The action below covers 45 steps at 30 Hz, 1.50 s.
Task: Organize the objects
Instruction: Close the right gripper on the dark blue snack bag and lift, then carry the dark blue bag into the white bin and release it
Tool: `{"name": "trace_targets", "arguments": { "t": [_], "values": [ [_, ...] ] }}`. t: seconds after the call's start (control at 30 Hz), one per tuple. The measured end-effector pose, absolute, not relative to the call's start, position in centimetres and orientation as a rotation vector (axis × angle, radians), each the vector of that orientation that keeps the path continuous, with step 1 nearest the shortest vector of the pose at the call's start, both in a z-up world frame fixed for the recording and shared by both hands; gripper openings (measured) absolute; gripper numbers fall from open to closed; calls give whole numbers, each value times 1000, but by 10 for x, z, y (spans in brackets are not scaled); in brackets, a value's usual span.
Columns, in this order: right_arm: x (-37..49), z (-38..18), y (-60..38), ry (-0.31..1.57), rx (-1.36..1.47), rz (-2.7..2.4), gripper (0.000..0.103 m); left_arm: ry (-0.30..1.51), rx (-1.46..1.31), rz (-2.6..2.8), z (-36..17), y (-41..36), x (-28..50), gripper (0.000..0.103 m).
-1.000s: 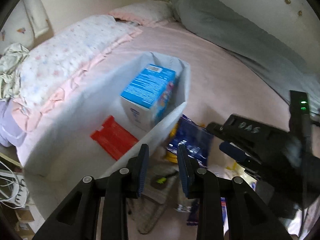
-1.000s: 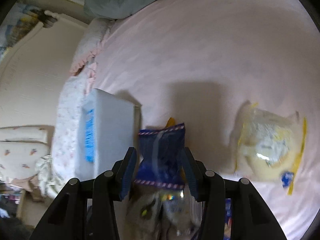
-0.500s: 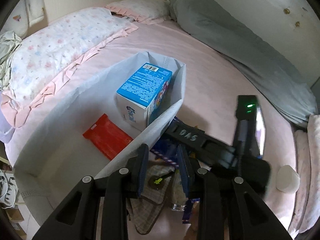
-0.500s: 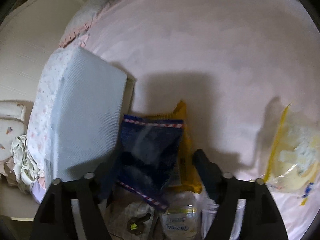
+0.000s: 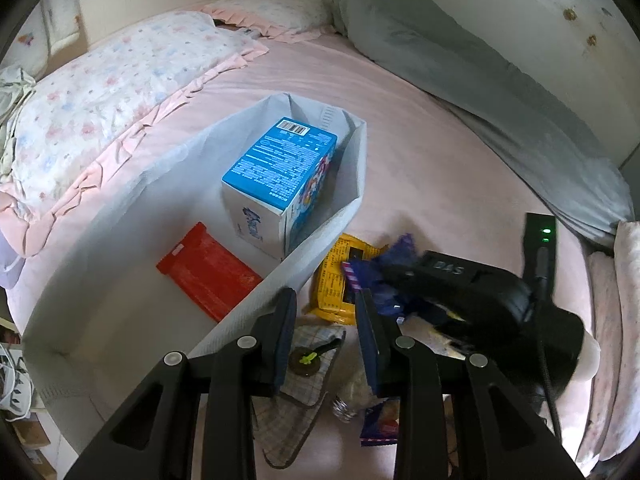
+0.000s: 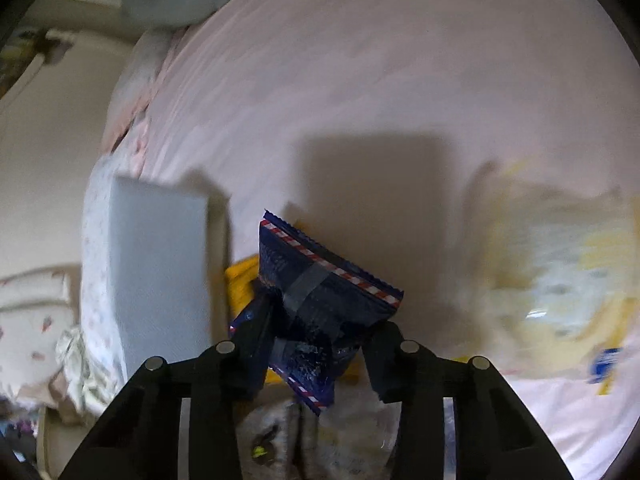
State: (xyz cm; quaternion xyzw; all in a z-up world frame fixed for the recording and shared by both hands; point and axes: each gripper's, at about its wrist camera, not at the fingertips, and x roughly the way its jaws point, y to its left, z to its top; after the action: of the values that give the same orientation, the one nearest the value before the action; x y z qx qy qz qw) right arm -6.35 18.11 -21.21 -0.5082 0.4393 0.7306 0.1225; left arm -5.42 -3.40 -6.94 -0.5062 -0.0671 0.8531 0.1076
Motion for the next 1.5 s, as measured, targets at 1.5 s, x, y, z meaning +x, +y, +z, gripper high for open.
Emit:
{"name": "trace_targets", "arguments": {
  "t": [1.5],
  "values": [
    [-87, -97, 84, 1483, -1243, 2942, 35, -454, -1420, 2873, -57, -111, -54, 34]
  ]
}}
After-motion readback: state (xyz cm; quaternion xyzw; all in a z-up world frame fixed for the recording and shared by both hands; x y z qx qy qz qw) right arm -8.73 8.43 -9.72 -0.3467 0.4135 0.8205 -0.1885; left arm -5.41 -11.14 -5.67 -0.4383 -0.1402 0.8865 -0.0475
